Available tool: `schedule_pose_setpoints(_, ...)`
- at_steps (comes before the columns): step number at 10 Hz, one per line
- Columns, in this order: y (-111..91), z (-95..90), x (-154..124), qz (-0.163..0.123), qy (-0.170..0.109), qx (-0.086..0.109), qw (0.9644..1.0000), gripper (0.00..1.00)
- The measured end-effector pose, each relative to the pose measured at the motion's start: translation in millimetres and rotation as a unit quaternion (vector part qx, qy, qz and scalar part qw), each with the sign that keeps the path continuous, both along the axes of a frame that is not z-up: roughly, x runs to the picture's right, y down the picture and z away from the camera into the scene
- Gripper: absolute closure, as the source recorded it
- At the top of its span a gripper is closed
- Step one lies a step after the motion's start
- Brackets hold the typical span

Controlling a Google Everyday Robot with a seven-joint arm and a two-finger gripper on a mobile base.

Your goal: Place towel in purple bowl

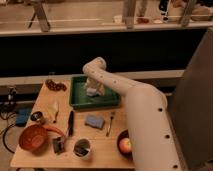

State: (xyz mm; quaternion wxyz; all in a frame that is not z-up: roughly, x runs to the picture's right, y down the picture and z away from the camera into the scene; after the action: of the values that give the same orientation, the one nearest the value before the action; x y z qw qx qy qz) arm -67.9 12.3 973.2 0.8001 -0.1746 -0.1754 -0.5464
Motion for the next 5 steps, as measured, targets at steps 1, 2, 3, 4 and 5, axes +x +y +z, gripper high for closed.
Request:
schedule_pose_setpoints(1, 2, 3.9, 3, -0.007, 0.014, 0.004, 0.9999, 0.2)
schedule_pose_setpoints(2, 9, 7.9, -1, -0.013, 0.027, 0.005, 0.9995, 0.2)
schedule_pose_setpoints(3, 13, 10.5, -4, -0.018, 0.036, 0.009, 0.9992, 0.2)
schedule_pose_setpoints(4, 16, 13.1, -1, -0.021, 0.046, 0.012, 0.9986, 0.2)
schedule_pose_setpoints(5, 19, 14.9, 3, -0.02, 0.059, 0.018, 0.9979, 0.22)
